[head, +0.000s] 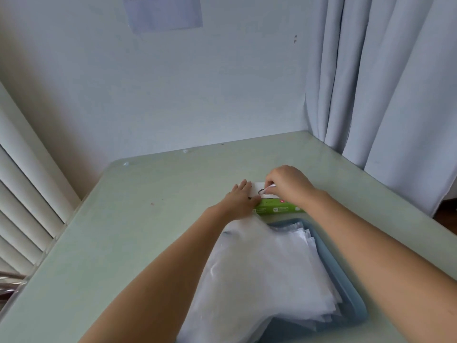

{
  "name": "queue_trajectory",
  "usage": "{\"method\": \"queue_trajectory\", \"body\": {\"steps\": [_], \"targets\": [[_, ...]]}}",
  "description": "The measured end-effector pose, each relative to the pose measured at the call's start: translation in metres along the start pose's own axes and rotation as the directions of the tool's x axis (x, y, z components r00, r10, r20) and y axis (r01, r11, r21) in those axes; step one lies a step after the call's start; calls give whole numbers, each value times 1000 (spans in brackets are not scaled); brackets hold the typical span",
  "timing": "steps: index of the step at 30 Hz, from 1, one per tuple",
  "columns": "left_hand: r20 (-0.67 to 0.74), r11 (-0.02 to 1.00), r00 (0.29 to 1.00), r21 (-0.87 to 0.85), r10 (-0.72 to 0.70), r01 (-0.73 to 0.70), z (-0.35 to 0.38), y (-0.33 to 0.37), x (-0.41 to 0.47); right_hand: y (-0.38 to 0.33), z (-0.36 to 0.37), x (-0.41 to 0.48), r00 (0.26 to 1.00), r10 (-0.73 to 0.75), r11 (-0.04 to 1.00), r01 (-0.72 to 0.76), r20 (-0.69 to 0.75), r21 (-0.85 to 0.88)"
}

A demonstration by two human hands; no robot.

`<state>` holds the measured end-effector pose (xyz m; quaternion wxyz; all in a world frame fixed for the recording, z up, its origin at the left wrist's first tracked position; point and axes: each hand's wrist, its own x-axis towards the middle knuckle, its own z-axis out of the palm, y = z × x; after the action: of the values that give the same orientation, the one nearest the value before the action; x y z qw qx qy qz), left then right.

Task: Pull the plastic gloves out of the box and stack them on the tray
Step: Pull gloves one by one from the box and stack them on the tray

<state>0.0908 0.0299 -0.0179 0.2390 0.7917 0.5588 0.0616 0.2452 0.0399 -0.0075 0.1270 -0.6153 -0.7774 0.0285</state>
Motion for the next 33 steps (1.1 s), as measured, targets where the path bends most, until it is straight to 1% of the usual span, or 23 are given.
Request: {"method": "queue_trajectory", "body": {"steps": [2,5,8,11,13,15,17,19,24,26,28,30,31,32,33], "targets": [[30,1000,999,-16,-13,13,2,-5,2,0,1,-1,1000,22,999,-22,-1,27],[46,1000,999,-3,-7,7,3,-9,4,1,0,-2,994,106,979,-98,-33,180],[53,1000,999,-15,4,-3,5,-10,3,0,-10,-4,982,190,921,-175,-10,349],[56,999,998,-35,14,-12,5,-13,2,-2,-12,-6,963,269,871,-249,11,425],[56,998,998,-56,22,-19,4,-15,2,-1,-10,-8,945,328,803,-289,19,521],[54,996,998,-82,28,-23,3,-16,3,3,-7,-10,924,380,706,-310,29,637],[47,994,998,-109,33,-28,2,-19,2,7,-5,-13,904,426,605,-313,35,732],[32,990,999,-136,39,-34,-1,-20,2,12,-4,-16,881,473,528,-305,24,793],[1,984,999,-172,52,-51,-4,-20,2,30,-9,-20,815,579,323,-212,-15,922],[2,982,999,-184,50,-49,-4,-20,3,33,-10,-21,806,591,274,-173,-23,946],[8,979,999,-198,42,-40,-4,-21,4,32,-14,-21,800,597,261,-126,-58,957],[7,979,999,-201,41,-39,-3,-22,5,33,-19,-19,800,589,276,-63,-117,959],[3,979,999,-197,44,-43,-3,-22,5,33,-24,-20,811,565,308,-36,-152,951],[0,979,999,-197,46,-45,-2,-22,5,33,-27,-20,829,524,374,-17,-196,927],[-1,979,999,-199,47,-46,-2,-22,5,33,-29,-20,851,463,467,1,-246,884]]}}
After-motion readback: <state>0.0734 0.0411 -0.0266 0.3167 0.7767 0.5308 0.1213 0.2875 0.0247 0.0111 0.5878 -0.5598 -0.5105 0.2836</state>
